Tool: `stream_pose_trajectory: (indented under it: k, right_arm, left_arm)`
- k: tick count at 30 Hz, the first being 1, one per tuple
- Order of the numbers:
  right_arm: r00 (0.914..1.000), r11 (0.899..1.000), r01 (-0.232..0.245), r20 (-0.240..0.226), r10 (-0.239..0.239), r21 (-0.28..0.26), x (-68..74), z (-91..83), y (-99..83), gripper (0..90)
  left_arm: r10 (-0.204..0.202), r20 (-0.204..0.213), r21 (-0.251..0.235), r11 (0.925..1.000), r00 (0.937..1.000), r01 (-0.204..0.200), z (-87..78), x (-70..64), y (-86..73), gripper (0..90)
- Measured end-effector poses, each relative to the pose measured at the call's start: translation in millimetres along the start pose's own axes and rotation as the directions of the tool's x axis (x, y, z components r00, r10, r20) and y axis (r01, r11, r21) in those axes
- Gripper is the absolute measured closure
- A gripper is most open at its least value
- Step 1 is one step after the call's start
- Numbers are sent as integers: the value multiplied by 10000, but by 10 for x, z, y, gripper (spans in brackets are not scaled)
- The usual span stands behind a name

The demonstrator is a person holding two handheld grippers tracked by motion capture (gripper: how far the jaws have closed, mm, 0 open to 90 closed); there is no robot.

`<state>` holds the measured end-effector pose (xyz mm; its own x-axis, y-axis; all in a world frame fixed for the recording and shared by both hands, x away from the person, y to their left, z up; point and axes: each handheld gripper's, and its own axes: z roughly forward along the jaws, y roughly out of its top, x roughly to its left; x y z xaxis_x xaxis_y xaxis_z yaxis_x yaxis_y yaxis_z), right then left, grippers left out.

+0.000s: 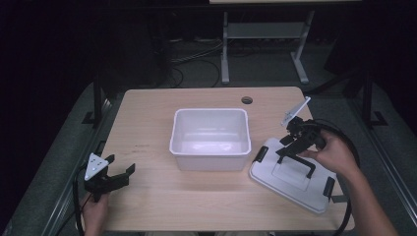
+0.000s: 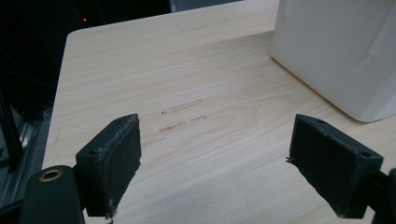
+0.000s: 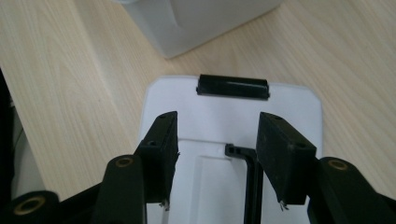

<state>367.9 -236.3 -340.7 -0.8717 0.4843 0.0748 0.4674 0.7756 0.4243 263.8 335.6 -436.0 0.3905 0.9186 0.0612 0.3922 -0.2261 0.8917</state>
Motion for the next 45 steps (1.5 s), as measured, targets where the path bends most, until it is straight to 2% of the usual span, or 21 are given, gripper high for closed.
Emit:
stream_pose_trajectory:
  k: [14,21,28,37,45]
  right_arm:
    - [9987,9985,-513,33,512,206,-132,134,-264,485]
    - [9954,9951,-960,97,958,220,-203,159,-415,501]
    - [9928,9923,-1195,20,1195,315,-256,233,-523,523]
    - [9913,9910,-1304,-161,1309,305,-261,276,-614,604]
    - [9926,9927,-1165,-302,1175,325,-243,295,-655,724]
  left_arm:
    - [94,19,47,9999,10000,-94,10,-10,3,161]
    - [111,4,50,9999,9999,-111,12,-20,4,161]
    - [137,-40,67,9999,9999,-136,7,-15,2,161]
    - [139,-36,76,9999,9999,-139,8,-15,0,161]
    - [93,-79,70,9999,9999,-92,1,-6,-5,161]
